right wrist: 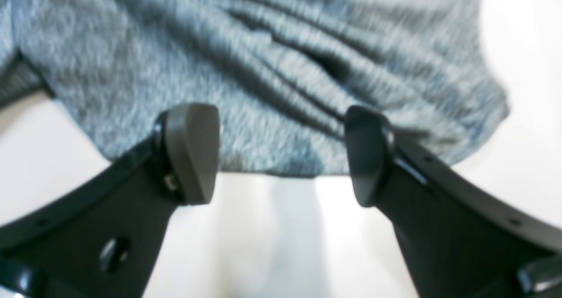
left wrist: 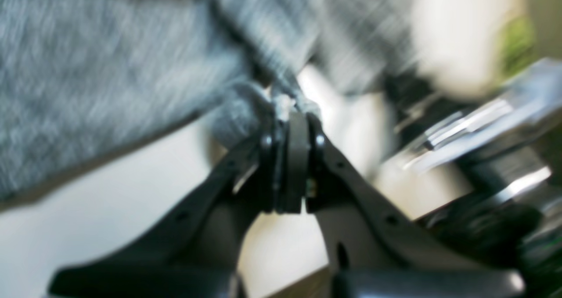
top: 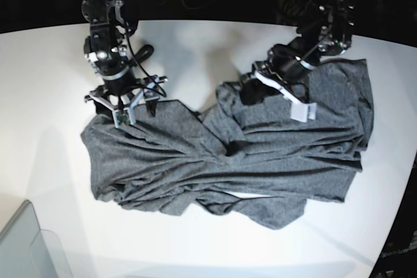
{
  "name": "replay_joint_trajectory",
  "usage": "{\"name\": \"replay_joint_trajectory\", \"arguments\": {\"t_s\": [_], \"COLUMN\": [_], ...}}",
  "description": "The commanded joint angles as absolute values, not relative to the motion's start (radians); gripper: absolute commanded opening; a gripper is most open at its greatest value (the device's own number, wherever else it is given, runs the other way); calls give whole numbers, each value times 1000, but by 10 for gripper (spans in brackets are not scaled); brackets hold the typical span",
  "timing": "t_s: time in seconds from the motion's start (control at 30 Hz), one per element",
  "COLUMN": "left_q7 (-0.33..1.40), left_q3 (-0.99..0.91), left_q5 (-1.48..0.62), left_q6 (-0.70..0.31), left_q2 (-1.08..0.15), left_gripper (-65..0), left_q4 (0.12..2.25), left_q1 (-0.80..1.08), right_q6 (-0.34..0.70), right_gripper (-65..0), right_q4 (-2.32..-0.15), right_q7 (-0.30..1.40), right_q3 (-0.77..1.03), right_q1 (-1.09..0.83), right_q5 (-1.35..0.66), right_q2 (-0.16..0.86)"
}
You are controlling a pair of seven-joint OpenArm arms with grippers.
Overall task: Layout the t-shirt on the table in an organized manner, then fold the t-shirt properly
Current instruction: 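Grasp the shirt's edge with the left gripper beside the collar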
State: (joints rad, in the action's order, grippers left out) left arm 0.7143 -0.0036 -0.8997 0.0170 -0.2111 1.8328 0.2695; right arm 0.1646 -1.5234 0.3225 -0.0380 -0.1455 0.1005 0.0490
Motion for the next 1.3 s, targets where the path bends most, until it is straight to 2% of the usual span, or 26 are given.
{"name": "replay_joint_trajectory", "arguments": {"t_s": [0.0, 0.17, 0.37, 0.47, 0.6, 0.83, 0.93, 0.97, 1.1, 1.27], "left_q7": [700, 700, 708, 710, 710, 710, 710, 710, 710, 710], "left_q3": [-53, -289, -539, -587, -588, -588, -588, -585, -578, -443], "left_q5": [-941, -1104, -1141, -1144, -1145, -1257, -1253, -1247, -1122, -837], "left_q6": [16, 21, 25, 25, 25, 18, 18, 18, 24, 27], "left_q2": [-216, -147, -88, -90, -91, -117, -136, -139, -133, -142], "left_gripper": [-648, -648, -645, -628, -488, -130, -21, 0, 0, 0], "left_q4": [1844, 1742, 1509, 1452, 1454, 1554, 1627, 1646, 1725, 1874], "left_q1": [257, 226, 166, 166, 197, 275, 315, 325, 335, 321], "right_q6": [165, 165, 165, 165, 165, 165, 165, 165, 165, 165], "right_gripper": [-198, -198, -198, -198, -198, -198, -198, -198, -198, -198], "right_q4": [-1538, -1538, -1538, -1538, -1538, -1538, -1538, -1538, -1538, -1538], "right_q7": [292, 292, 292, 292, 292, 292, 292, 292, 292, 292], "right_q3": [-36, -36, -38, -38, -38, -41, -41, -41, -41, -41], "right_q1": [-128, -125, -125, -124, -124, -124, -124, -124, -124, -124], "right_q5": [99, 99, 99, 99, 99, 97, 97, 97, 97, 97], "right_q2": [51, 51, 51, 51, 51, 51, 51, 51, 47, 45]}}
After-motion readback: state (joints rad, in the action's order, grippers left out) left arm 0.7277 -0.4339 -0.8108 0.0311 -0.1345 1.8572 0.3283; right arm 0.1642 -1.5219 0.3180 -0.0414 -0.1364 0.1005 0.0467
